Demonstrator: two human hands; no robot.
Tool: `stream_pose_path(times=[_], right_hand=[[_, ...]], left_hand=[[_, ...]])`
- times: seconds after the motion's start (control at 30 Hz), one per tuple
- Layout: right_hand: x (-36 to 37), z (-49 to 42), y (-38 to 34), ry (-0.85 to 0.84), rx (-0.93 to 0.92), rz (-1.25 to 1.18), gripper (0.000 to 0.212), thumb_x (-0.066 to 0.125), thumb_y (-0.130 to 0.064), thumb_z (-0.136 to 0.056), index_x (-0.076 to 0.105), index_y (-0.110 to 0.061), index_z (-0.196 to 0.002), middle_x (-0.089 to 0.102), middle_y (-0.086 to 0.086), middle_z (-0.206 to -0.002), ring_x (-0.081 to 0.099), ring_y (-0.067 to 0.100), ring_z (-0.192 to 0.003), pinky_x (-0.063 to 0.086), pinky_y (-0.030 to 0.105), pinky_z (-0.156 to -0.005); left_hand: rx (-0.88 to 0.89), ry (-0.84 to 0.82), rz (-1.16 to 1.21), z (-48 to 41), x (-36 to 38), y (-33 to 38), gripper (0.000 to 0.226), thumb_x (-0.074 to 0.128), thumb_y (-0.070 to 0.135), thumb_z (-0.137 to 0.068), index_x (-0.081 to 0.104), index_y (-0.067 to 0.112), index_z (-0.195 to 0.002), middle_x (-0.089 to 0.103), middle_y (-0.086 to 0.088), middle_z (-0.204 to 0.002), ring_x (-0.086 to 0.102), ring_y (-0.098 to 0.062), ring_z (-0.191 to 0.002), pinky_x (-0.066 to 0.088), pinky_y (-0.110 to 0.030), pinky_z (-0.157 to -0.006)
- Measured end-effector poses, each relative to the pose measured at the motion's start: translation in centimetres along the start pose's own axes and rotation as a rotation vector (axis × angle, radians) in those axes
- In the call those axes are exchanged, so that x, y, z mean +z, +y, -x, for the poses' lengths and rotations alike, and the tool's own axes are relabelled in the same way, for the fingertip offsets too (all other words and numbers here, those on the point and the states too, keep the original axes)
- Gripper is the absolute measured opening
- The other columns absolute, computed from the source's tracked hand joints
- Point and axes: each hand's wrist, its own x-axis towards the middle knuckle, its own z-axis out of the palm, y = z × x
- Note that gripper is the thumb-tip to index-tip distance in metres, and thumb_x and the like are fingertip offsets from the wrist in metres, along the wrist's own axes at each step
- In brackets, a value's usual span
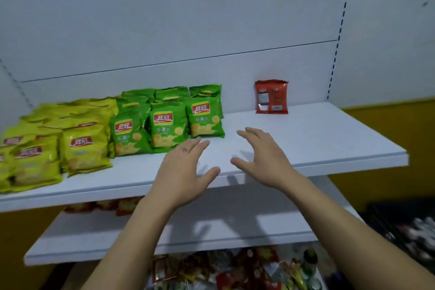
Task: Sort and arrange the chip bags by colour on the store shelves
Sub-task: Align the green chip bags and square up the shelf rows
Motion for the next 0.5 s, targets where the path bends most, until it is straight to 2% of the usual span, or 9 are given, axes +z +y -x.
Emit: stream_pose_path(times=[0.13,0.4,0.5], right_hand=[[-3.9,-3.3,4.0,-0.03,0.068,0.047,0.076,0.065,-0.049,-0.084,0.032,-0.025,-0.148,0.027,0.0,-0.156,0.025,0.018,-0.143,0.026,0.036,-0.113],[-8.2,-11.6,12.8,-0.073,0.07,0.153,0.073,0.067,-0.045,-0.081,0.038,-0.02,-0.143,0.038,0.003,-0.147,0.039,0.025,-0.131,0.037,0.04,-0.105],[-8.5,-15.3,15.7,-0.034,0.072,0.173,0.068,0.068,-0.045,-0.079,0.043,-0.021,-0.137,0.044,0.006,-0.14,0.043,0.029,-0.124,0.041,0.041,-0.1]], left_hand=[[0.007,-0.017,0.024,-4.8,0.8,2.9,0.07,0.052,0.057,-0.089,0.033,0.025,-0.148,0.034,0.003,-0.153,0.027,-0.015,-0.141,0.025,-0.033,-0.113],[-0.06,-0.03,-0.034,-13.4,3.5,8.1,0.069,0.049,0.056,-0.09,0.029,0.026,-0.149,0.032,0.004,-0.154,0.028,-0.016,-0.141,0.026,-0.036,-0.113],[-0.075,-0.028,-0.03,-15.9,4.2,9.8,0.067,0.049,0.055,-0.091,0.028,0.027,-0.149,0.031,0.004,-0.155,0.024,-0.015,-0.143,0.025,-0.037,-0.115]])
